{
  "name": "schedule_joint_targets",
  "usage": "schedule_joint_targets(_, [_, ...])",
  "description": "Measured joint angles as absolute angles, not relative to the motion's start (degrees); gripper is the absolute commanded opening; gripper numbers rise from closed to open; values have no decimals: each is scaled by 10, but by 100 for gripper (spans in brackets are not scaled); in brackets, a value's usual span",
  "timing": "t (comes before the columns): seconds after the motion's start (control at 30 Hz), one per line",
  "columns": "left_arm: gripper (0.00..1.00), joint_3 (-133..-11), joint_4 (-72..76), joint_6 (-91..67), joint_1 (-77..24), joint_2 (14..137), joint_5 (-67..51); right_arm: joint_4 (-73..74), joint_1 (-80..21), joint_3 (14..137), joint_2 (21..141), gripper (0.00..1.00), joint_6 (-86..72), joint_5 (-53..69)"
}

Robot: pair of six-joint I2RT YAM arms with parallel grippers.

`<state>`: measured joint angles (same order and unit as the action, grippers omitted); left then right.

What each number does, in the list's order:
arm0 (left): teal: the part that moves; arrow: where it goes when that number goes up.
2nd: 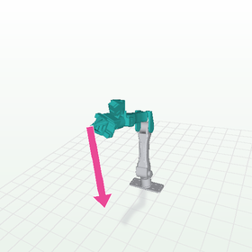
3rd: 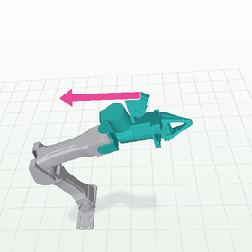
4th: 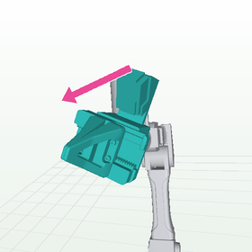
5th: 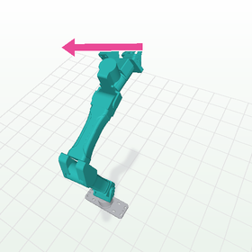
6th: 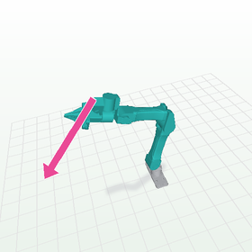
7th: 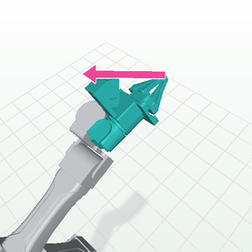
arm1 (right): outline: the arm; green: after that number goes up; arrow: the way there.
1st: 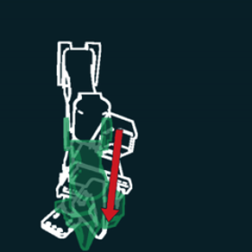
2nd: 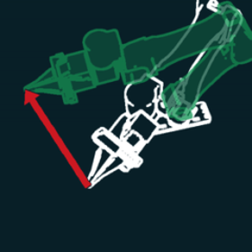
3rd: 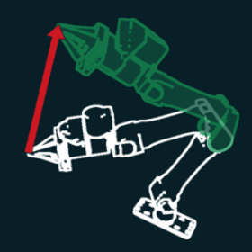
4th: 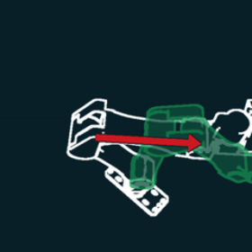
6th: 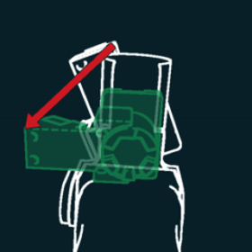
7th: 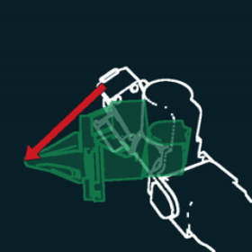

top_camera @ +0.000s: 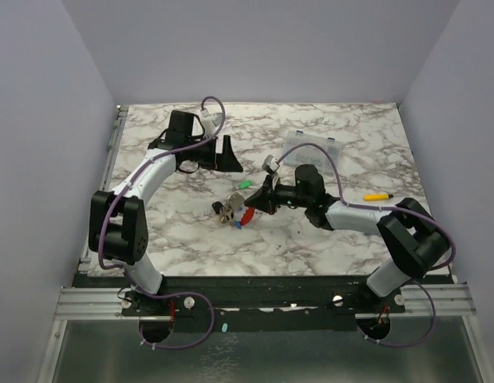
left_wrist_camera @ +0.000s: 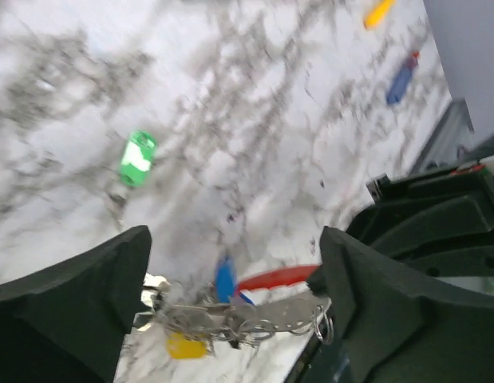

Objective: Remove the keys from the keyring

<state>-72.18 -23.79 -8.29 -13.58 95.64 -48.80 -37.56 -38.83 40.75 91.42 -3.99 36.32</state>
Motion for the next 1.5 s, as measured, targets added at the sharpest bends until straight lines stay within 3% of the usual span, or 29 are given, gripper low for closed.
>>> schedule_joint_targets(0.3, [99, -813, -228, -55, -123, 911, -331, -329, -241, 431, 902, 1, -366, 337])
schedule_joint_targets(0.53, [99, -767, -217, 48, -281, 834, -178, -307, -198, 431, 901, 1, -569, 320])
schedule_joint_targets(0.67, [98, -726, -218, 110, -373, 829, -96, -248, -198, 454, 901, 0, -629, 313])
schedule_joint_targets(1.13, [88, -647, -198, 246, -532, 849, 137, -190, -194, 486, 901, 1, -734, 307])
schedule_joint_targets(1.33, [67, -597, -145, 285, -552, 865, 248, -189, -194, 486, 901, 1, -759, 313])
schedule_joint_targets(1.5, [35, -575, -93, 312, -556, 868, 328, -186, -194, 486, 901, 1, -769, 314])
